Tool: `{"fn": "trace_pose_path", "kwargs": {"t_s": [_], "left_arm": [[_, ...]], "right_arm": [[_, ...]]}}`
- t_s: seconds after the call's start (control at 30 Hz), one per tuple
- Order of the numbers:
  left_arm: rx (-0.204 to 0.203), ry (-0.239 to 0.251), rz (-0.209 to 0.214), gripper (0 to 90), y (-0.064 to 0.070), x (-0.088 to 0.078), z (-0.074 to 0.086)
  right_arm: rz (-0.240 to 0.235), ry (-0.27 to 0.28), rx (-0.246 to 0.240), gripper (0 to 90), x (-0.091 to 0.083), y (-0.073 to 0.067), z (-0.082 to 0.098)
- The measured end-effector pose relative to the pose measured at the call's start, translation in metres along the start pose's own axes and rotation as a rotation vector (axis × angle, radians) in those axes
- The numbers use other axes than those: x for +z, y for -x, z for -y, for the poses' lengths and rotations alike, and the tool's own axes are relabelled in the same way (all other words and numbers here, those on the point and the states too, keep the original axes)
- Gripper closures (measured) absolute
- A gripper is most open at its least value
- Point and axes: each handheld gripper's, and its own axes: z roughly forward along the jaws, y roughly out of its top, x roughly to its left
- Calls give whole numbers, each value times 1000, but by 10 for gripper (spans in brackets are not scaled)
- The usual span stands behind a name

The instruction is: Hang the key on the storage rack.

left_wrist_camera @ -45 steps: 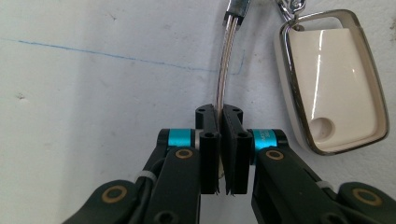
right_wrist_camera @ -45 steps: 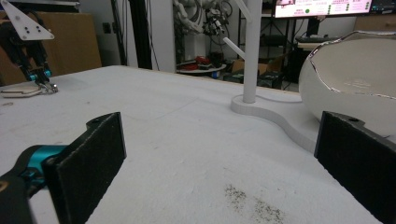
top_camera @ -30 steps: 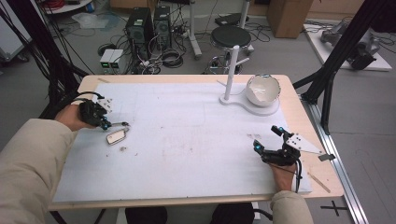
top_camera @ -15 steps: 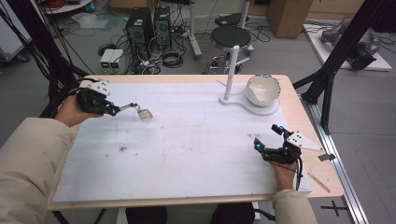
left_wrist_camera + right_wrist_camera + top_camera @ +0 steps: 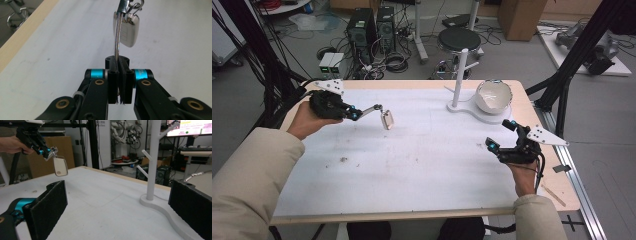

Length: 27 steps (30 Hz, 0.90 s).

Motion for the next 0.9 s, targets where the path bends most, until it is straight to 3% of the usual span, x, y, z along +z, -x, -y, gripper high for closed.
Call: {"fn": "trace_pose_path", "kwargs": {"t_s": [0.1,0.17,0.5,0.63,0.7,0.9], "left_arm": [[0,25,15,869,8,4,-8],[-3,27,22,869,12,8,-12],[-7,59,56,870,22,15,-20],[19,56,60,869,30,19,-31],[30,65,74,869,32,22,-38],[38,85,94,869,37,33,-50]], "right_arm": [[-48,-40,-14,12,8,-2,-16],[-60,-57,-40,12,12,-3,-23],[-122,-88,-54,12,28,-7,-47],[-199,-158,-77,11,48,-11,-60],[-218,-166,-88,12,53,-12,-64],[-319,-243,-120,12,79,-23,-86]]}}
